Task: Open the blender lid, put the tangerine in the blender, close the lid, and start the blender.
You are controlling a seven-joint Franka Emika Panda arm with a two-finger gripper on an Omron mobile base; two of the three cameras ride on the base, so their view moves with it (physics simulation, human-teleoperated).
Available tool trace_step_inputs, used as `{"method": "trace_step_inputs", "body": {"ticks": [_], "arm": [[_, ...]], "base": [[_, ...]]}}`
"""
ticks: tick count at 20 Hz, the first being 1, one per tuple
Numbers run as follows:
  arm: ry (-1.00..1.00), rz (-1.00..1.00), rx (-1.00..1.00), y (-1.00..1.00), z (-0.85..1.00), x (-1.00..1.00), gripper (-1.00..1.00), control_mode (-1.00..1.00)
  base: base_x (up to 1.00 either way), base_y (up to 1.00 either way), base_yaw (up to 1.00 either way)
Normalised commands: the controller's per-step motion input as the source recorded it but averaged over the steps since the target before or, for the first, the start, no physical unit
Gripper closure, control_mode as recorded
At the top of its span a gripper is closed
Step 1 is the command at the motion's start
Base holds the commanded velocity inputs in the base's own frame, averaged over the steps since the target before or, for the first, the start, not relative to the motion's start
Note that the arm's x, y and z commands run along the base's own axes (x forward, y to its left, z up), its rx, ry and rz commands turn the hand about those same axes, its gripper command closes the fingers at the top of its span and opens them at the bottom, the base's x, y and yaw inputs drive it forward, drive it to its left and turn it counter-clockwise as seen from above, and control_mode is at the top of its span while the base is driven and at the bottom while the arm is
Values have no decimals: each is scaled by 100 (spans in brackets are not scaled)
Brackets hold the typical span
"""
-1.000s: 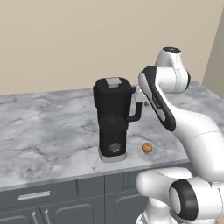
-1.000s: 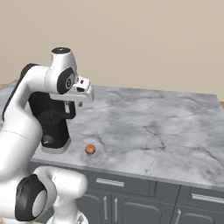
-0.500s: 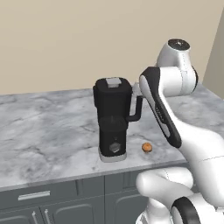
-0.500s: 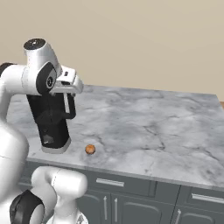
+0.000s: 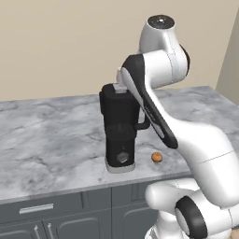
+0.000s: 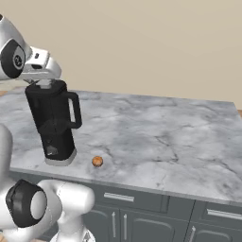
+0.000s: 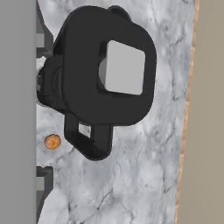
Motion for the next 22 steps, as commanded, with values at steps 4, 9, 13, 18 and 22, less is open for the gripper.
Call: {"method": "trace_step_inputs", "body": {"ticks": [4,9,13,18,22], "arm": [[0,0,0,45,-7,35,-100,-100],[0,0,2,15,-41,35,-100,-100],[0,0,3,6,-26,38,-100,-100],[0,0,4,15,-6,36,-100,-100],[0,0,6,6,0,32,-100,-100]], "base": [[0,0,0],[0,0,0],[0,0,0],[0,0,0],[0,0,0]]}}
